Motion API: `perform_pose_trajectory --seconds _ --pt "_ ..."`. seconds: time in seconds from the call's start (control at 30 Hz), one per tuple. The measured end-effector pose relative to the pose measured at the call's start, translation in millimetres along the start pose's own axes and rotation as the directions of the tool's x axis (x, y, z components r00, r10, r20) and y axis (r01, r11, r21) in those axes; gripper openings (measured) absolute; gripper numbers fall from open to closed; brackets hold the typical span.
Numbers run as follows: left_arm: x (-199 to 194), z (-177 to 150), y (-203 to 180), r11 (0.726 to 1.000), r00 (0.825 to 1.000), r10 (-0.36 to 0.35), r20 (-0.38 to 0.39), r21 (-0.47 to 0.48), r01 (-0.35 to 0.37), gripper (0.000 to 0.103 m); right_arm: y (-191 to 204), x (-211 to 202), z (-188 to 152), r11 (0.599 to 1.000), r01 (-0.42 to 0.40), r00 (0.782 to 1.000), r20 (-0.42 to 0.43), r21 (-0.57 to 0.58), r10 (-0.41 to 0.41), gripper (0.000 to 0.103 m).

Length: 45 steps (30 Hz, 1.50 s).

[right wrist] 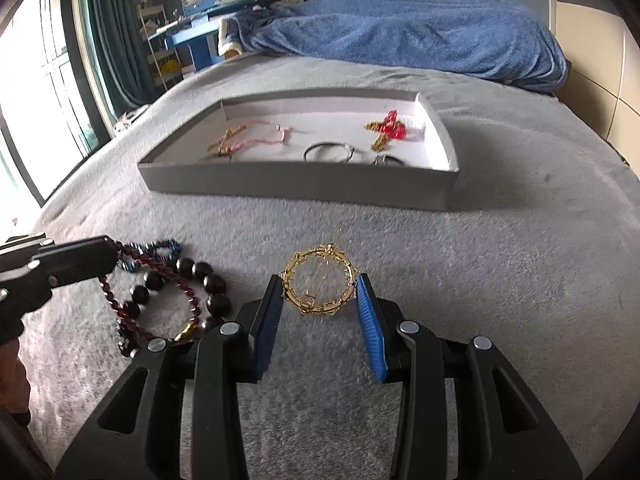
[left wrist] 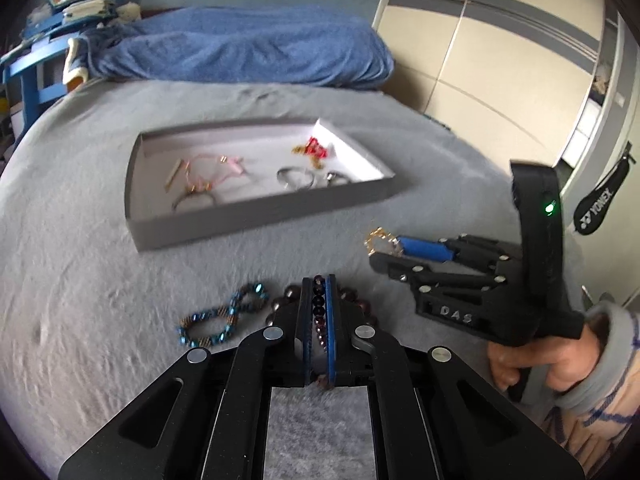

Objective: Organize jewelry
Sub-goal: 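Carry the gold brooch into the tray with the right gripper while the left gripper carries the red bracelet there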

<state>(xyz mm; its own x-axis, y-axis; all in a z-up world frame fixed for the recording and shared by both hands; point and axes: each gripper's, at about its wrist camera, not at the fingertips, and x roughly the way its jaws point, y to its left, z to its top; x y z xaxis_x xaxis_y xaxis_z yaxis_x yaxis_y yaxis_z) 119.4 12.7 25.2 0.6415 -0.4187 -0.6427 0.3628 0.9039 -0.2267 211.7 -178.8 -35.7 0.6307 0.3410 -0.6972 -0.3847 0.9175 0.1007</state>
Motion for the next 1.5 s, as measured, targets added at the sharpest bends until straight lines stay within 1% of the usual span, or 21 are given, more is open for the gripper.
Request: perform_pose_trajectory --seconds 0.13,0.27,0.47,0.63,0.77,0.93,1.13,1.27,1.37,1.5 --pt "-8.9 14.0 -6.6 0.999 1.000 -0.008 0.028 0.032 0.007 0.006 -0.6 -11.7 11.5 1.000 -0.021 0.999 0.046 0.018 0.020 0.037" --pt "-19.3 35.0 -10.7 0.996 0.998 0.009 0.065 0.083 -0.015 0.006 -0.9 -22.5 23.9 0.999 -0.040 0.996 0.083 0.017 0.038 0.037" --pt "-25.6 66.5 1.0 0.995 0.992 0.035 0.119 0.093 -0.047 0.006 -1.6 -30.7 40.9 0.999 -0.045 0.993 0.112 -0.009 0.046 0.037" --pt "-22.3 83.8 12.8 0.994 0.988 0.047 0.146 0.091 -0.060 0.006 -4.4 -26.8 58.3 0.999 -0.043 0.992 0.117 -0.031 0.046 0.037" --pt "-13.6 92.3 22.5 0.995 0.986 0.061 0.155 0.075 -0.073 0.006 -9.8 -21.1 68.1 0.999 -0.042 0.992 0.117 -0.034 0.045 0.037" --pt "-1.6 101.9 33.1 0.994 0.983 0.087 0.162 0.054 -0.097 0.006 -15.6 -10.4 85.8 0.997 -0.028 0.993 0.115 -0.077 0.037 0.037" --pt "16.2 111.8 43.4 0.993 0.981 0.106 0.165 0.025 -0.111 0.006 -22.6 6.6 100.3 0.997 -0.041 0.993 0.112 -0.070 0.049 0.037" --pt "31.3 113.4 49.1 0.994 0.982 0.108 0.154 0.008 -0.111 0.006 -18.2 17.4 107.0 0.995 -0.049 0.993 0.106 -0.088 0.058 0.037" --pt "43.5 112.5 53.5 0.992 0.982 0.122 0.144 0.001 -0.124 0.006 -16.1 26.5 112.3 0.994 -0.054 0.993 0.098 -0.095 0.064 0.037" --pt "55.8 108.5 63.4 0.992 0.984 0.128 0.127 -0.026 -0.126 0.006 -14.0 41.3 115.7 0.993 -0.057 0.995 0.076 -0.099 0.065 0.037"
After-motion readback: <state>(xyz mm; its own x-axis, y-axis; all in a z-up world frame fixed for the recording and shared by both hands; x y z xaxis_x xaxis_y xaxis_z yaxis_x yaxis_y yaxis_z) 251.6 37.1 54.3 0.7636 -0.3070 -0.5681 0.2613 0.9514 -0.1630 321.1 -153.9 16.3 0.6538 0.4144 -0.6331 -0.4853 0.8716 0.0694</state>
